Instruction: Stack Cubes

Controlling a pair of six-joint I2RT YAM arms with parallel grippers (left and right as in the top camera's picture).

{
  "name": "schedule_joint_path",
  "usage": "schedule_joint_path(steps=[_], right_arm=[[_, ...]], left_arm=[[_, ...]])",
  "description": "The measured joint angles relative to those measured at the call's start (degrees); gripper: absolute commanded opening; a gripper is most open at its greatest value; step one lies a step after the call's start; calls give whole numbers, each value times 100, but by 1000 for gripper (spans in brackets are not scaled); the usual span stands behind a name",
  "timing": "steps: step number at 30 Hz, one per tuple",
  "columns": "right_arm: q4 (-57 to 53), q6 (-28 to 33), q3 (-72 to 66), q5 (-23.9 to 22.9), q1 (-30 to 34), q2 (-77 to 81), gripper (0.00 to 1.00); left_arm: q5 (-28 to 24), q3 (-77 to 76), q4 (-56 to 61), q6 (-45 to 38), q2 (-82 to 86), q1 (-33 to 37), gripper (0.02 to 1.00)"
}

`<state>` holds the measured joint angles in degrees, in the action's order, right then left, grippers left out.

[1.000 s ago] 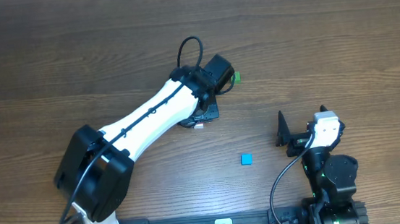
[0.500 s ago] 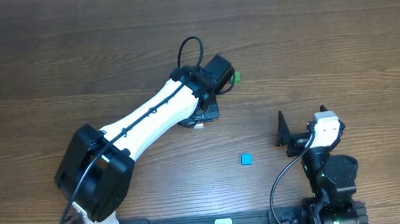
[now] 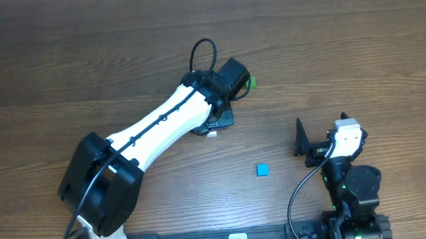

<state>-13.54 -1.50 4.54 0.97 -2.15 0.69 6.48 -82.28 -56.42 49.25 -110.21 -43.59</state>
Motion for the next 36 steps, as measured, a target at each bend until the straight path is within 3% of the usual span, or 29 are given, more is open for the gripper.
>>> schedule_joint_path(steps=[17, 36], right_arm=[[0, -2, 0, 0, 0, 0, 991], [0, 0, 0, 0, 0, 0, 991]], left_arm=[[50, 0, 7, 2, 0, -4, 134], [68, 0, 33, 4, 0, -61, 382]])
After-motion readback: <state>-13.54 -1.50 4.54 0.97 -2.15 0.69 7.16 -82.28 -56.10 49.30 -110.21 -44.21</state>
